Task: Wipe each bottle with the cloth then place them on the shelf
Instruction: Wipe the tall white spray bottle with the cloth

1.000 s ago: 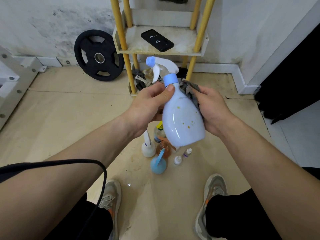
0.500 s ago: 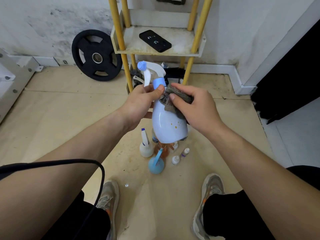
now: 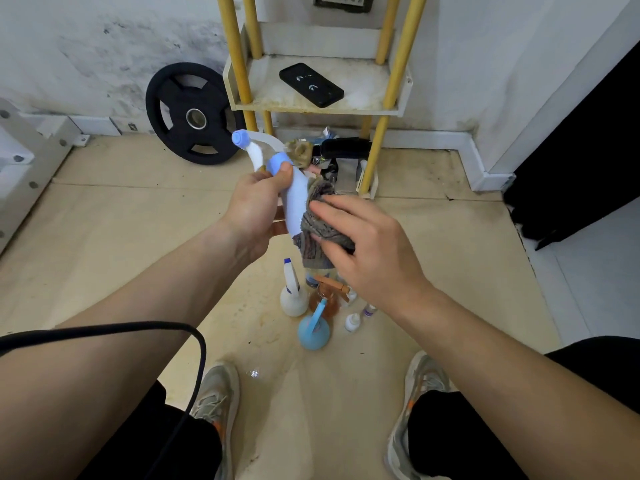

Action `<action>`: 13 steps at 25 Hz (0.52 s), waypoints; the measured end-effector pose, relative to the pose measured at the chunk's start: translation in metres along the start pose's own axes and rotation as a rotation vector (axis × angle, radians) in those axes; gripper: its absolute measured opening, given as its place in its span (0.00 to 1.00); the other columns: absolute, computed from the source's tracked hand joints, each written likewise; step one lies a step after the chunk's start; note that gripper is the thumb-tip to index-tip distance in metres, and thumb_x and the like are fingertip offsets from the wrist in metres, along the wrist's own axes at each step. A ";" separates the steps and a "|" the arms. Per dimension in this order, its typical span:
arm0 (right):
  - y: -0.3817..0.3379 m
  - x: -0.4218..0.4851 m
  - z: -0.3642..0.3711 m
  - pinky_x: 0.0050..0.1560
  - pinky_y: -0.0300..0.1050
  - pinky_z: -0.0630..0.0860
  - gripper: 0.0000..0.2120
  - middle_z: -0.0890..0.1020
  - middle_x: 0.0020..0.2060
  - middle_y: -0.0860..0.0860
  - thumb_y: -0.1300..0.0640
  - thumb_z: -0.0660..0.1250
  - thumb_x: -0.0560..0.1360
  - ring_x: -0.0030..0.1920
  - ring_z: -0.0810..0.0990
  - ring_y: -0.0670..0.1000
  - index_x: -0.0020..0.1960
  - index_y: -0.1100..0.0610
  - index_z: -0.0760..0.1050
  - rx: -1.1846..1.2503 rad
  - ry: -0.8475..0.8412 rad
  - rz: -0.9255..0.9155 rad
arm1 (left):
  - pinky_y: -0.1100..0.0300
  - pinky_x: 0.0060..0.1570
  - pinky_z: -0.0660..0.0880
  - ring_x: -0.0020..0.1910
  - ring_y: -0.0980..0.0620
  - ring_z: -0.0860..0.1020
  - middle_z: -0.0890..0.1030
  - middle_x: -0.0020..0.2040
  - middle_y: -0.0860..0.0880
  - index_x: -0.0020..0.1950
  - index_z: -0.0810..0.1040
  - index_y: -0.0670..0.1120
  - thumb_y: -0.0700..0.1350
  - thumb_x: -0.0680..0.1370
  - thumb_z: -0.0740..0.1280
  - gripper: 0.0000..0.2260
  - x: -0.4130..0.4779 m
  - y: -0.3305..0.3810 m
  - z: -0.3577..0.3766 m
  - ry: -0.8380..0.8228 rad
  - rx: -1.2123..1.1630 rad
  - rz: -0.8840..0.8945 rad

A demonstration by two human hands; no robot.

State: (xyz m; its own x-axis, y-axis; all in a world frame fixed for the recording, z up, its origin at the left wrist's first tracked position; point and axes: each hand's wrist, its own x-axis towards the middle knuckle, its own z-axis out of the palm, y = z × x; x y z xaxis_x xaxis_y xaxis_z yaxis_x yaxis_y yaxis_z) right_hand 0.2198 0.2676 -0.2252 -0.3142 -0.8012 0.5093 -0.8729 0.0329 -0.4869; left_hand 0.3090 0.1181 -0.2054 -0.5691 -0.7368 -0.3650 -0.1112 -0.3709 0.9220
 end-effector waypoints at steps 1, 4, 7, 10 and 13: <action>0.002 0.002 0.000 0.61 0.47 0.76 0.18 0.82 0.59 0.55 0.62 0.71 0.74 0.58 0.80 0.55 0.64 0.60 0.80 0.016 -0.002 0.010 | 0.56 0.34 0.79 0.38 0.48 0.83 0.84 0.47 0.47 0.59 0.78 0.42 0.50 0.83 0.63 0.13 -0.001 -0.002 0.001 -0.027 0.013 0.002; 0.011 0.015 -0.007 0.58 0.41 0.76 0.17 0.83 0.56 0.53 0.58 0.71 0.77 0.56 0.80 0.49 0.65 0.57 0.80 0.148 0.007 0.203 | 0.54 0.37 0.80 0.41 0.47 0.84 0.84 0.46 0.50 0.59 0.78 0.42 0.48 0.82 0.66 0.11 -0.008 -0.011 0.010 -0.106 0.050 0.049; 0.020 0.023 -0.011 0.52 0.35 0.75 0.15 0.84 0.52 0.47 0.53 0.69 0.79 0.53 0.81 0.45 0.65 0.50 0.81 0.289 -0.009 0.451 | 0.52 0.39 0.81 0.45 0.45 0.85 0.85 0.49 0.49 0.64 0.76 0.41 0.48 0.82 0.67 0.14 -0.010 -0.013 0.016 -0.086 0.020 0.062; 0.022 0.015 -0.008 0.55 0.37 0.77 0.14 0.84 0.51 0.44 0.54 0.69 0.79 0.54 0.82 0.44 0.64 0.50 0.81 0.336 -0.005 0.508 | 0.54 0.38 0.81 0.49 0.44 0.84 0.83 0.55 0.46 0.66 0.75 0.41 0.47 0.82 0.66 0.15 -0.002 -0.005 0.008 0.023 -0.025 0.064; 0.013 -0.001 0.000 0.62 0.34 0.73 0.17 0.83 0.58 0.51 0.61 0.70 0.77 0.59 0.80 0.49 0.66 0.56 0.80 0.197 0.000 0.291 | 0.53 0.38 0.81 0.51 0.42 0.84 0.83 0.58 0.45 0.66 0.74 0.41 0.48 0.83 0.65 0.15 0.005 0.000 -0.004 0.129 -0.103 0.021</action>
State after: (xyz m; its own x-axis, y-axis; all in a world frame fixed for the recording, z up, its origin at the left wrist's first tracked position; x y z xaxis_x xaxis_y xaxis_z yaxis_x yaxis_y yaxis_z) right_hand 0.2093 0.2686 -0.2320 -0.5395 -0.7749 0.3293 -0.6580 0.1440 -0.7391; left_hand 0.3093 0.1122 -0.2079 -0.4600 -0.8091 -0.3658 -0.0128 -0.4059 0.9138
